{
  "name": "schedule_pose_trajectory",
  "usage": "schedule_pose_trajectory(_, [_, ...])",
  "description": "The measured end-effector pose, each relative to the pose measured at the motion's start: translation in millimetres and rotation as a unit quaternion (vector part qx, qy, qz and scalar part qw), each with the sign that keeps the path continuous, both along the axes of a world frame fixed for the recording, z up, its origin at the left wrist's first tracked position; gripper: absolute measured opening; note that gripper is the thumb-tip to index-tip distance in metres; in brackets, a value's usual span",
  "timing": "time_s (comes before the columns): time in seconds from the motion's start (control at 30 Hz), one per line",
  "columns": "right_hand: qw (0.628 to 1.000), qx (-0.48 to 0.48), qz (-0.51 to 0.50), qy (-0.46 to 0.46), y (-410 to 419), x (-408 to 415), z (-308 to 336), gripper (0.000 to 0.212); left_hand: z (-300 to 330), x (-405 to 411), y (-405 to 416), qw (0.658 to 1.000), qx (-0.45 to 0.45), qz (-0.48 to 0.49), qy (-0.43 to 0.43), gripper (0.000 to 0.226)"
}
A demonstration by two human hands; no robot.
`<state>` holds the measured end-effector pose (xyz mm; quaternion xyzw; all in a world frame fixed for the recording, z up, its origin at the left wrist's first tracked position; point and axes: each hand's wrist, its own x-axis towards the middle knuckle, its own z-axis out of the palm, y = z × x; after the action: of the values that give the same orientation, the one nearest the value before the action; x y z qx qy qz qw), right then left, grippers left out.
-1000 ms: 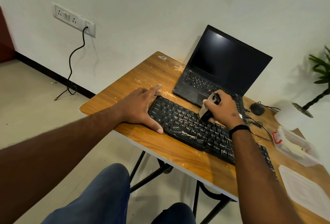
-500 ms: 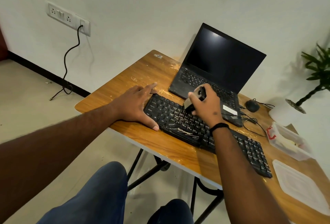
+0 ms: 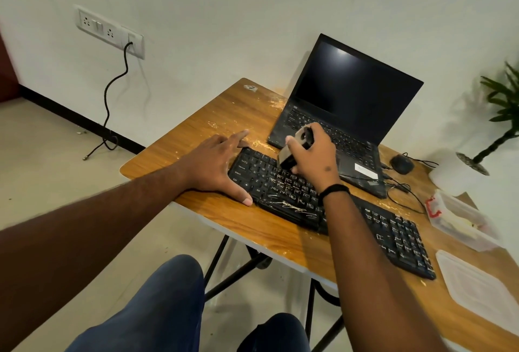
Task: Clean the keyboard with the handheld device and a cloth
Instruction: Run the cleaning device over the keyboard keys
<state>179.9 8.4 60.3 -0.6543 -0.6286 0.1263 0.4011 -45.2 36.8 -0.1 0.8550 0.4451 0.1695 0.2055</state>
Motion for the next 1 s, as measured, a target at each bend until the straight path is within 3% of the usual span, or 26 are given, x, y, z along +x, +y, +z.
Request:
schedule_pose_trajectory(0.07, [0.999, -0.025, -0.006, -0.034, 1.3, 11.8, 3.7, 0.02, 0.5, 0.5, -0.3, 1.0, 0.0, 0.0, 0.001, 0.148])
schedule_pose_trajectory(0.2, [0.975, -0.068, -0.064, -0.203, 6.3, 35.0, 19.9, 0.02, -2.4, 0.4, 2.9, 1.0, -0.006, 0.004, -0.001, 0.151])
schedule_pose_trajectory(0.27, [0.97, -0.052, -0.099, -0.216, 6.5, 37.7, 23.4, 0.023, -3.0, -0.1, 3.4, 1.0, -0.008, 0.004, -0.003, 0.151])
schedule_pose_trajectory(0.43, [0.98, -0.044, -0.073, -0.178, 2.0, 21.3, 7.3, 0.021, 0.4, 0.7, 0.2, 1.0, -0.003, 0.002, -0.004, 0.149])
schedule_pose_trajectory(0.57, [0.999, -0.017, -0.014, 0.044, -1.0, 7.2, 5.5, 0.021, 2.1, 1.8, -1.0, 1.0, 0.002, -0.002, -0.005, 0.148])
schedule_pose_trajectory(0.63, [0.998, 0.017, -0.05, 0.029, -2.4, 11.9, 5.4, 0.021, 2.4, 1.9, -1.1, 1.0, 0.002, -0.001, -0.004, 0.148])
schedule_pose_trajectory(0.73, [0.987, 0.046, -0.137, -0.07, -3.4, 24.5, 0.4, 0.022, -0.7, 0.7, 2.3, 1.0, 0.0, -0.002, -0.003, 0.15])
schedule_pose_trajectory(0.9, [0.991, 0.032, -0.065, -0.113, -4.8, 8.3, -7.6, 0.02, -2.6, 0.9, 3.9, 1.0, -0.002, -0.003, -0.003, 0.151])
schedule_pose_trajectory(1.0, [0.998, 0.014, -0.053, 0.024, -2.9, 10.0, -2.4, 0.018, -1.3, 0.8, 2.5, 1.0, 0.003, -0.004, -0.003, 0.15])
